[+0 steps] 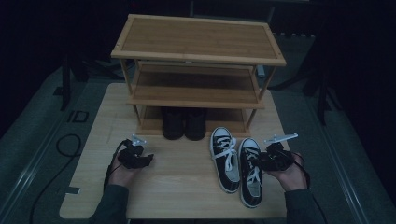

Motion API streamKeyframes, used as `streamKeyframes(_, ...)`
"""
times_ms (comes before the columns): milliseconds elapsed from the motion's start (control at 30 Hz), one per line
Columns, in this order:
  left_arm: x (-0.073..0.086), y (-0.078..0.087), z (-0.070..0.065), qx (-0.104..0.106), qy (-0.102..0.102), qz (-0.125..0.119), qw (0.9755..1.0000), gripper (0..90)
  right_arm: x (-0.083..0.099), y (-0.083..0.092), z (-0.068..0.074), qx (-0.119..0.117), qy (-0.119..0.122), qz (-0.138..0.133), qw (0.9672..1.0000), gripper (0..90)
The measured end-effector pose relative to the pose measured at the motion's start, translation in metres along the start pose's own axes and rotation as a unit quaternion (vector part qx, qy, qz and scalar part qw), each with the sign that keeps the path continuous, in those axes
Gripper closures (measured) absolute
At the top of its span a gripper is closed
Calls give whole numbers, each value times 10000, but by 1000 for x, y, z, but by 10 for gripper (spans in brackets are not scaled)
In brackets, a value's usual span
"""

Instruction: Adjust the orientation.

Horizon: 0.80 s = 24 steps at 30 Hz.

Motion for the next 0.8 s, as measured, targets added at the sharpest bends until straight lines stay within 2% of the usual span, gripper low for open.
streamKeyframes(167, 0, 0, 0, -2, 5, -5, 10000, 487, 5, 0, 4, -43, 82, 62, 9999, 388)
streamKeyframes(267, 0, 0, -1, -9, 1, -4, 10000, 482, 8, 2, 5, -66, 9, 15, 10000, 356)
streamKeyframes(533, 0, 0, 0, -4, -5, -9, 10000, 482, 16, 5, 10, -116, 24, -14, 9999, 327)
streamKeyframes(600, 0, 0, 0, -5, -5, -8, 10000, 482, 19, 5, 12, -53, 94, 51, 9999, 323)
streamKeyframes(800, 1, 0, 0, -7, -3, -14, 10000, 482, 26, 4, 13, -49, 82, 141, 9999, 328)
Point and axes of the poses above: each handheld gripper's, and its own axes: y roughly backward along the jaws, x roughly out of its underside, z roughly to its left, the point moved 3 cm from there along -y, roughly forward along the jaws, and after that the axes turned 1 degree about z, right-handed, at the moved point
